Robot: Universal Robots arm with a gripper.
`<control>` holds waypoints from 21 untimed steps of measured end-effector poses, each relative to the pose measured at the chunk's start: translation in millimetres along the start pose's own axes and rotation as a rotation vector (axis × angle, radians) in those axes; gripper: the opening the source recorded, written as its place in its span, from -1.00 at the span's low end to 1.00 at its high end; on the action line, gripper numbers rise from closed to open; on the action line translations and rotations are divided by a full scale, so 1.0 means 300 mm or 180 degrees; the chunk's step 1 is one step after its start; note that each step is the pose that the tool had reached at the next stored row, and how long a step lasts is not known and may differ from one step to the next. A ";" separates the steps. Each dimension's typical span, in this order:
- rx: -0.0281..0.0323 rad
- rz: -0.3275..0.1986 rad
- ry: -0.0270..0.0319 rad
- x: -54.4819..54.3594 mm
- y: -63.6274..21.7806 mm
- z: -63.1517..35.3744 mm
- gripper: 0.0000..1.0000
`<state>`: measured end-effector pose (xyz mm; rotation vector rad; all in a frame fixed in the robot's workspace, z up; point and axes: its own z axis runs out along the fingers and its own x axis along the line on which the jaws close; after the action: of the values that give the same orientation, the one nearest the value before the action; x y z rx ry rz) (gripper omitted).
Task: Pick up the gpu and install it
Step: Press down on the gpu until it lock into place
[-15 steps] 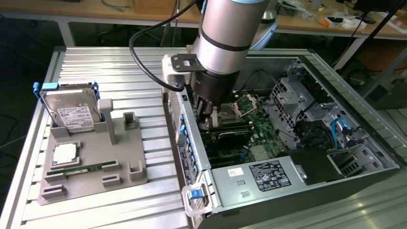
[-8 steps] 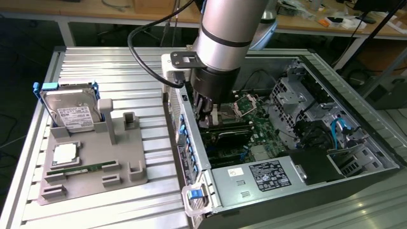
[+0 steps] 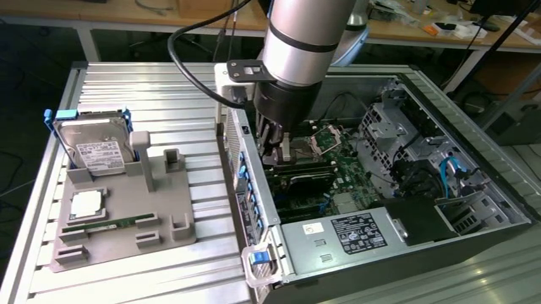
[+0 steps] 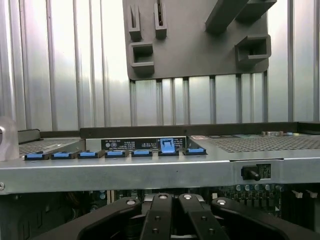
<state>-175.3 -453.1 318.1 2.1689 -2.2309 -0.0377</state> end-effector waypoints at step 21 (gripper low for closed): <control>-0.0001 -0.0001 -0.0002 -0.003 -0.109 0.036 -0.79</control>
<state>-143.1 -453.2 306.0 2.1694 -2.2307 -0.0386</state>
